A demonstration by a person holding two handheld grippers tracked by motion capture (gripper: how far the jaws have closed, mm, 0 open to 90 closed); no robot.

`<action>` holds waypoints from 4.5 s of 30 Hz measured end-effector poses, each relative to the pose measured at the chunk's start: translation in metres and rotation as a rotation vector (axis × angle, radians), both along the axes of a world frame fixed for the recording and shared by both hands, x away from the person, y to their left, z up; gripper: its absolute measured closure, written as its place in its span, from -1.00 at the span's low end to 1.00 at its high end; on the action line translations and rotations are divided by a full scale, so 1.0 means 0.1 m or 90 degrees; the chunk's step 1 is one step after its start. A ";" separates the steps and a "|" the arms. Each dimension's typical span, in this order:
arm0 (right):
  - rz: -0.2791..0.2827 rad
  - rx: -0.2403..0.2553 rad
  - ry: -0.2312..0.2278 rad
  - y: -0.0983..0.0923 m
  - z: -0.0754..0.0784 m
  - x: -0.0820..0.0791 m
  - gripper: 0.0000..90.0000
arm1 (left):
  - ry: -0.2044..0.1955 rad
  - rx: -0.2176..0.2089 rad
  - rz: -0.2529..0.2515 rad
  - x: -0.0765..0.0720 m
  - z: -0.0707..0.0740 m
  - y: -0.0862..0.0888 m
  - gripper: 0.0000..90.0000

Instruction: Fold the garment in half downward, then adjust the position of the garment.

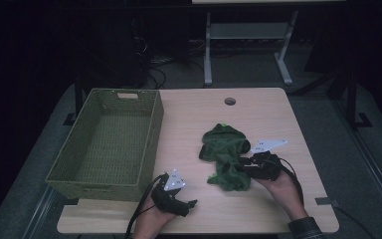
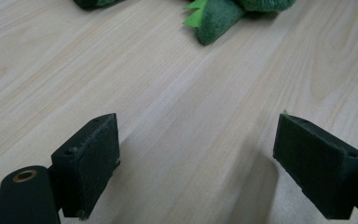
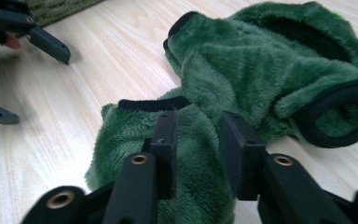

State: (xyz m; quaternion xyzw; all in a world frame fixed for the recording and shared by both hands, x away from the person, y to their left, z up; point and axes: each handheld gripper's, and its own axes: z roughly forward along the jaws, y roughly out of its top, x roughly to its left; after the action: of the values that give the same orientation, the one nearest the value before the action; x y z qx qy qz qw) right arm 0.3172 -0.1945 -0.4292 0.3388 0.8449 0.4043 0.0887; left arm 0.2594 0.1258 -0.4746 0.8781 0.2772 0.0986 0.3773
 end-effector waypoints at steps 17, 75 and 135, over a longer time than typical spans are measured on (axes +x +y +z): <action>-0.023 0.013 -0.026 -0.07 0.19 0.19 0.13 | 0.005 -0.020 -0.020 0.31 0.29 -0.15 -0.68; -0.083 -0.085 0.069 0.02 -0.26 1.49 0.75 | 0.030 0.045 0.021 2.10 0.10 -0.72 0.52; -0.025 0.050 -0.066 -0.29 0.42 0.30 1.00 | -0.095 -0.095 -0.070 1.13 0.71 -0.67 0.92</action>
State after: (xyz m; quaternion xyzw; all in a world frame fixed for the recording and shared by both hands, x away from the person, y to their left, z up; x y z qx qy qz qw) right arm 0.3473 -0.2231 -0.3871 0.3371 0.8158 0.4523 0.1272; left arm 0.3722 0.0584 -0.4038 0.8515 0.2066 0.1221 0.4662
